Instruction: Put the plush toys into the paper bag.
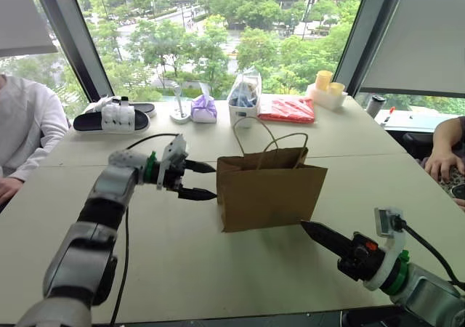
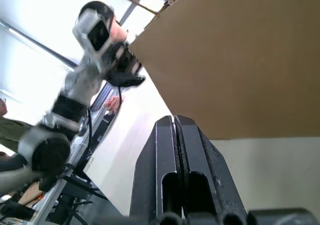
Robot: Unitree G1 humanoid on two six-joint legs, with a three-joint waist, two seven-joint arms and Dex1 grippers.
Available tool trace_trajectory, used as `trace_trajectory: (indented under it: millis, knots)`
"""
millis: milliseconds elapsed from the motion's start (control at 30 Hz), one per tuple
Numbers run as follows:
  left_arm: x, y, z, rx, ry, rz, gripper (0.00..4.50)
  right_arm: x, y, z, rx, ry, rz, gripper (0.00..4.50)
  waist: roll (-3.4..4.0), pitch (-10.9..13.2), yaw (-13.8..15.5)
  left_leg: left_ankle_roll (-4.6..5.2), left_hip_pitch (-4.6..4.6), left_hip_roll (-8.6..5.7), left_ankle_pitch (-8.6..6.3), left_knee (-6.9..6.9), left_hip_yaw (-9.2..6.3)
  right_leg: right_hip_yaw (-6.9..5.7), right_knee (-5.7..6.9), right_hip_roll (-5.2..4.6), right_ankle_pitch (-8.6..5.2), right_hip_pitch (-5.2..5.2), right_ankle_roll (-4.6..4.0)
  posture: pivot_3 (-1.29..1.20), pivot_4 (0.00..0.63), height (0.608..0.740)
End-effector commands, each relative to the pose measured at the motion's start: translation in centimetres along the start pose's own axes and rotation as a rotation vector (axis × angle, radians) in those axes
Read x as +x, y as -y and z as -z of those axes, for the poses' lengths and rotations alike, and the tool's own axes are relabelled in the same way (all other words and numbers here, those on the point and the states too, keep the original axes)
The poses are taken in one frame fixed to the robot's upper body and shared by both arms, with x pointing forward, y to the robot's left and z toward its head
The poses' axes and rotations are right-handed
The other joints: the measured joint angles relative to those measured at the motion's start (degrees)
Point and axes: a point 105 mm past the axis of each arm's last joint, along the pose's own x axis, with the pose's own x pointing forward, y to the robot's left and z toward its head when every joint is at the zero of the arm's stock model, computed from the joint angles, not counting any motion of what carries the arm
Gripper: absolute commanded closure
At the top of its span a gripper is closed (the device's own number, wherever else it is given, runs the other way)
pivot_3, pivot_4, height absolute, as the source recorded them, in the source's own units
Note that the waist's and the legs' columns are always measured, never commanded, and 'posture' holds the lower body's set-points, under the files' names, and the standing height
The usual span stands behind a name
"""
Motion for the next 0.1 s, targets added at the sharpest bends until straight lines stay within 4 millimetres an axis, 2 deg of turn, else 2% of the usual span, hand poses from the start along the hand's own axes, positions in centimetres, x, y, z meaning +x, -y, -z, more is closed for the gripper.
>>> trace_trajectory:
  millis: [33,100]
  knots:
    - [-2.0,3.3,-0.7,-0.109,0.130,-0.147,0.07,0.0,-0.4,-0.4,-0.028,-0.027,-0.037,4.50,-0.06,0.04,0.41,0.00,0.00,0.00,0.00,0.01,0.01,0.02,0.01,0.00,0.00,0.00,0.00,0.00,0.150,0.740]
    - [-2.4,6.9,1.8,-0.224,0.156,-0.255,0.07,-0.1,-0.3,-0.3,-0.021,-0.065,-0.060,4.50,-0.18,0.10,1.41,-0.10,-0.12,-0.11,0.06,0.14,-0.07,-0.13,-0.03,0.02,0.01,0.09,-0.03,0.00,0.150,0.740]
